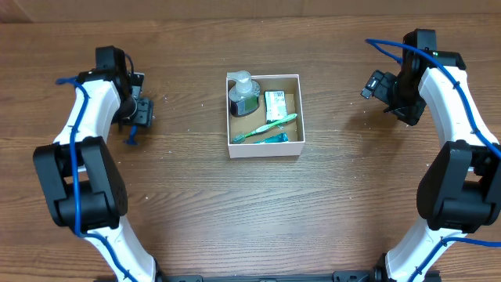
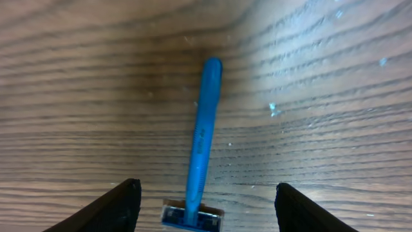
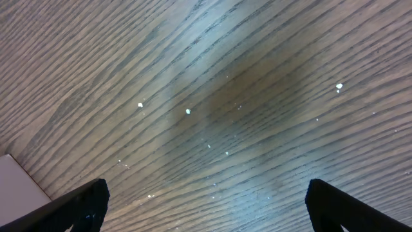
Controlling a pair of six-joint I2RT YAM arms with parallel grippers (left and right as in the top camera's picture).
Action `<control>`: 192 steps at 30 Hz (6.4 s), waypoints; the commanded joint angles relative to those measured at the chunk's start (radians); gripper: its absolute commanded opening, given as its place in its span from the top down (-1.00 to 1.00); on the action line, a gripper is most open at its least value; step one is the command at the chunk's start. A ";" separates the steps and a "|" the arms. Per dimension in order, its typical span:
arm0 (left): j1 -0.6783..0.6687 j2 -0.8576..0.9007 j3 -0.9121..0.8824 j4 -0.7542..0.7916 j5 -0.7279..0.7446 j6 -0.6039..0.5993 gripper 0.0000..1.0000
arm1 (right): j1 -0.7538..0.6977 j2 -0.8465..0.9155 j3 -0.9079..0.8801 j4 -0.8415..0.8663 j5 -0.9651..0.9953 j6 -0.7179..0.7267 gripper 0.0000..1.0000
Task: Pack container
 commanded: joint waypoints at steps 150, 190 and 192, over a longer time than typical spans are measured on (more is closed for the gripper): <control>-0.426 -0.446 1.040 -0.770 -0.062 -0.199 -1.00 | 0.003 -0.005 0.001 0.004 0.006 0.005 -1.00; -0.195 -1.839 -1.338 1.107 0.169 -0.292 -1.00 | 0.003 -0.005 0.001 0.004 0.006 0.005 -1.00; -0.171 -1.880 -1.371 1.106 0.171 -0.312 -1.00 | 0.003 -0.005 0.001 0.004 0.006 0.005 -1.00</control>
